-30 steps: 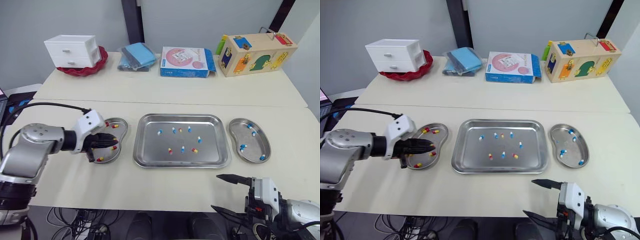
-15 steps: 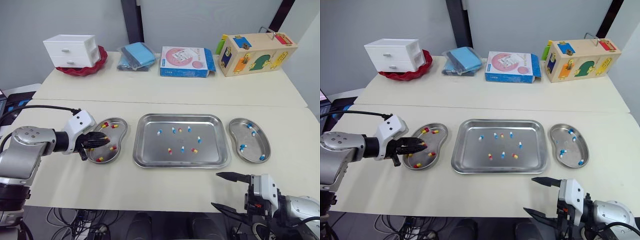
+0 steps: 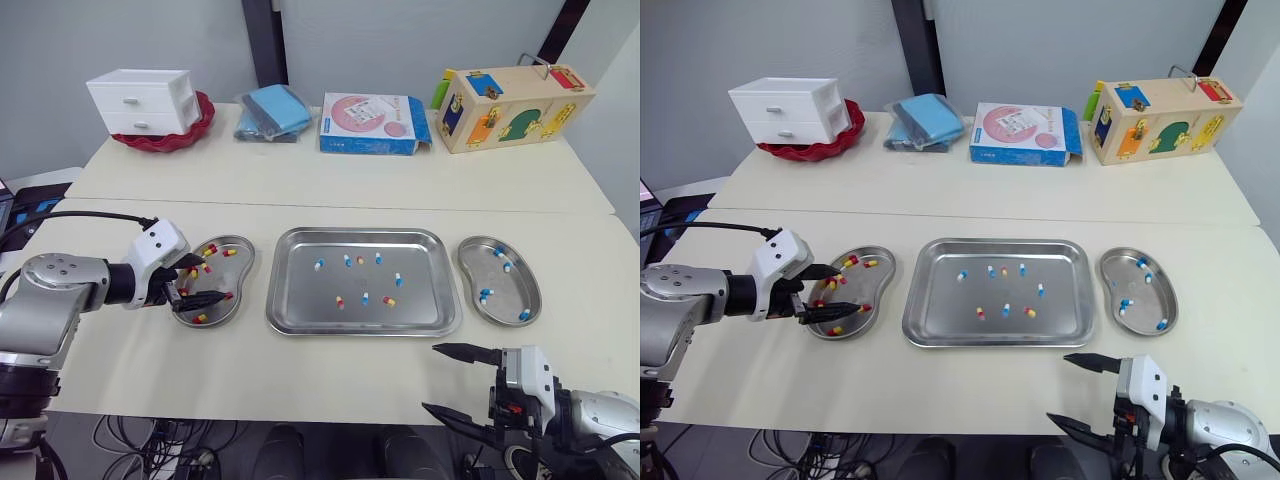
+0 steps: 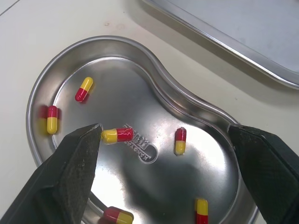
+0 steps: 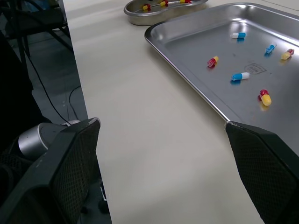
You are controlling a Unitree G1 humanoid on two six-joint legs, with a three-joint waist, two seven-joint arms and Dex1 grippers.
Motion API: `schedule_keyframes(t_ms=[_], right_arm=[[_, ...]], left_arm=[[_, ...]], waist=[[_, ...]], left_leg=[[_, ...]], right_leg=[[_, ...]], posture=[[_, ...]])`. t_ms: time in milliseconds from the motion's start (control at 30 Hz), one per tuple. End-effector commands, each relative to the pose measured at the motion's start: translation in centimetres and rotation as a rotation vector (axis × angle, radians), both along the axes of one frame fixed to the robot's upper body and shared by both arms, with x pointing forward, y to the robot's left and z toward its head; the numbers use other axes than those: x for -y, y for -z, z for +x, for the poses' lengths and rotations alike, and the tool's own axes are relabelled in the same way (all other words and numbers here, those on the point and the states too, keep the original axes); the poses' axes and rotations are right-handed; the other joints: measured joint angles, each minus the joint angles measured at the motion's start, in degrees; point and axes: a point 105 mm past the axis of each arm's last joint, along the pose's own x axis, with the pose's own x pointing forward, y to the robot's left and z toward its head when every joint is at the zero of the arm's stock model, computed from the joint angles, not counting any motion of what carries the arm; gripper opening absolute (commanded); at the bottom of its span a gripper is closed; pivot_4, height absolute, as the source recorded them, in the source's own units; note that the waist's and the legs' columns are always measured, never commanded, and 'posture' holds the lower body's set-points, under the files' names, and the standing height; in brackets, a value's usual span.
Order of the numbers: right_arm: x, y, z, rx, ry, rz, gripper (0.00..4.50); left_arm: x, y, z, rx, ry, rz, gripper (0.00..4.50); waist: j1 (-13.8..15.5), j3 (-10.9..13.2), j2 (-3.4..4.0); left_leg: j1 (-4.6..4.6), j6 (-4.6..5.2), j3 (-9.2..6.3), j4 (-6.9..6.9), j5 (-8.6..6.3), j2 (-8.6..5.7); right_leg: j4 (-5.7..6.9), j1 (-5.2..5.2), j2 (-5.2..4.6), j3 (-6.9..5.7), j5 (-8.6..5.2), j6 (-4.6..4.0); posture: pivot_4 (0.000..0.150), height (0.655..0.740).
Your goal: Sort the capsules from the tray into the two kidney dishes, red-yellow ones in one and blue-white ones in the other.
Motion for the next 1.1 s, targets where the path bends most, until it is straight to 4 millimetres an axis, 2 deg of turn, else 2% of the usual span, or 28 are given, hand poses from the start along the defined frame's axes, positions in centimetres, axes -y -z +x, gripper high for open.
schedule_keyframes(t_ms=[33,200,400,600,733,867,1100], right_arm=[[0.0,-1.1,-0.1,0.045,-0.010,0.006,4.50],[0.2,-1.1,-0.3,0.041,-0.004,0.001,4.50],[0.5,-1.0,-0.2,0.042,0.003,-0.004,4.50],[0.7,-0.9,-0.2,0.043,0.005,-0.010,4.50],[0.6,-0.9,-0.1,0.044,0.005,-0.009,4.50],[1.8,-1.2,0.0,0.042,0.036,-0.028,4.50],[7.0,-2.5,0.2,-0.087,0.179,-0.136,4.50]], left_arm=[[-0.3,-1.3,0.1,0.030,-0.001,-0.008,4.49],[-0.2,-2.1,-0.4,0.004,0.027,-0.111,4.49],[-1.4,-2.7,-2.4,-0.121,0.050,-0.316,4.49],[-2.3,-3.8,-2.6,-0.141,0.001,-0.479,4.49],[-2.7,-2.5,-3.1,-0.166,-0.008,-0.400,4.49],[-4.5,-1.8,-3.4,-0.147,-0.059,-0.285,4.49],[-10.0,-1.7,-5.1,-0.124,-0.161,0.015,4.49]], waist=[[0.0,0.0,0.00],[0.0,0.0,0.00],[-0.1,0.0,0.00],[-0.1,0.0,0.00],[-0.1,0.0,0.00],[-0.1,0.0,0.01],[-0.1,0.0,0.02]], left_leg=[[0.00,0.00,0.00,0.00,0.00,0.00],[0.00,0.00,0.00,0.00,0.00,0.00],[0.01,0.00,0.00,-0.02,0.00,0.01],[0.00,0.00,0.00,-0.01,0.00,0.00],[0.00,0.00,0.00,-0.01,0.00,0.01],[0.00,0.00,0.00,-0.02,0.00,0.02],[0.02,0.00,0.03,-0.08,0.00,0.03]], right_leg=[[0.00,0.00,0.00,-0.01,0.00,0.00],[0.00,0.00,0.00,0.00,0.00,0.00],[0.01,-0.02,0.01,-0.01,0.00,0.00],[0.01,-0.02,0.01,-0.02,0.00,0.00],[0.00,-0.02,0.00,-0.01,0.00,0.00],[0.01,-0.04,0.01,-0.01,0.00,0.00],[-0.01,-0.04,0.01,0.00,-0.02,-0.04]], posture=[[0.150,0.7400],[0.150,0.7400],[0.150,0.7400],[0.150,0.7400],[0.150,0.7400],[0.150,0.7400],[0.150,0.7400]])
